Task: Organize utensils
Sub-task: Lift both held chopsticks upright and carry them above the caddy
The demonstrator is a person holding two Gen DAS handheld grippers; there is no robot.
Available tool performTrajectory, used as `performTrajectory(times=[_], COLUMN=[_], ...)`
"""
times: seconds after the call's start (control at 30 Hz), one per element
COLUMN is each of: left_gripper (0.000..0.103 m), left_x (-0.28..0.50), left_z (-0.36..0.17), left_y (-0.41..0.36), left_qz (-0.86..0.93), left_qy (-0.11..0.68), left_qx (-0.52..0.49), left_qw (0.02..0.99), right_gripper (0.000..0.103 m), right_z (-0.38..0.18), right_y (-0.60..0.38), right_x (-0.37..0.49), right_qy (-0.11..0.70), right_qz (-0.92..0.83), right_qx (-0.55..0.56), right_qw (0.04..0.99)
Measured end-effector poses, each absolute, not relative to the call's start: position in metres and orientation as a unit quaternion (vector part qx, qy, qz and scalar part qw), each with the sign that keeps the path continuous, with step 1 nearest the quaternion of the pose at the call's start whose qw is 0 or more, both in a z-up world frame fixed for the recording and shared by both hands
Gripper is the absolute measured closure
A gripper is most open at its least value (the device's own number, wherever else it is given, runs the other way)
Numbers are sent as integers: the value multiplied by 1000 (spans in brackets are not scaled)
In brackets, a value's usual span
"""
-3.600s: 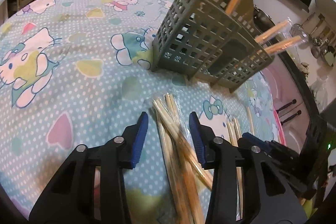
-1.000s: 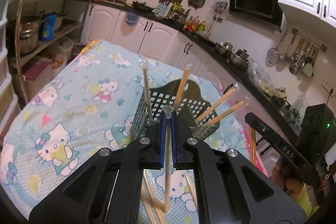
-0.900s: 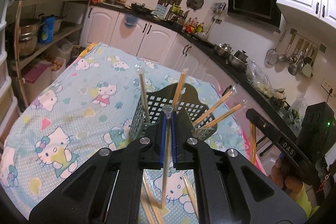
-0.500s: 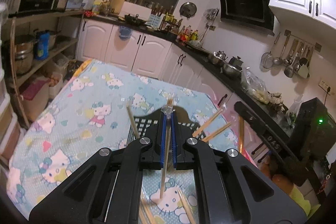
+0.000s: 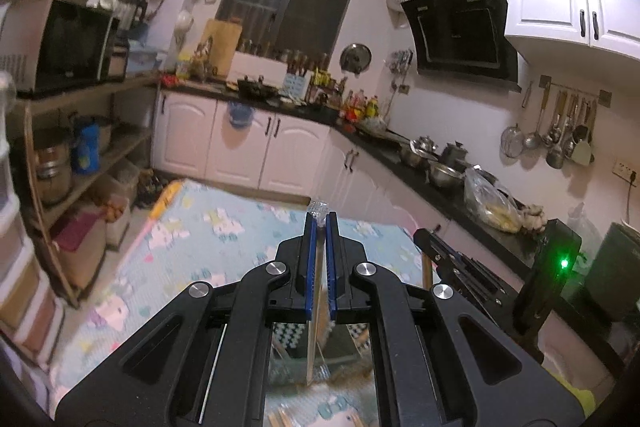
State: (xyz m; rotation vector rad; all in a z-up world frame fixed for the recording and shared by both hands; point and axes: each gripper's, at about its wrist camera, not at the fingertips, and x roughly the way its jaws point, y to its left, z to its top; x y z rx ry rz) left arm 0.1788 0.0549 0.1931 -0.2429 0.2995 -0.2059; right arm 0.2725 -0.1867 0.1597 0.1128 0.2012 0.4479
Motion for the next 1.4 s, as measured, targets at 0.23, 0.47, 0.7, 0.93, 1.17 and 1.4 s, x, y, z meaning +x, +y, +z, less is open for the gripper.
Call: performTrajectory(times=[0.23,0.47,0.7,0.93,1.17,1.4], left_gripper=[102,102,102,102,102,102], left_x=[201,217,228,235,239,242], left_z=[193,180,165,146,135,128], left_y=[54,53,54,55,57,58], left_qz=[-90,-84,-85,-86,-86,-82], left_qy=[146,147,154,171,178,180], left_qx=[-116,-118,-125,-125,-133,-133], left_qw=[978,978,976,974,971,971], right_gripper=[97,97,97,97,97,97], right_z=[168,168,155,134,126,119], right_y=[-180,-178,-175,-174,-170,-171], right_x=[309,337,354,370,372,369], right_qy=[83,79,78,99,87,70], right_qz=[196,166,133,98,72,48], right_qx=[70,90,100,112,102,86], right_qw=[975,979,983,984,988,993])
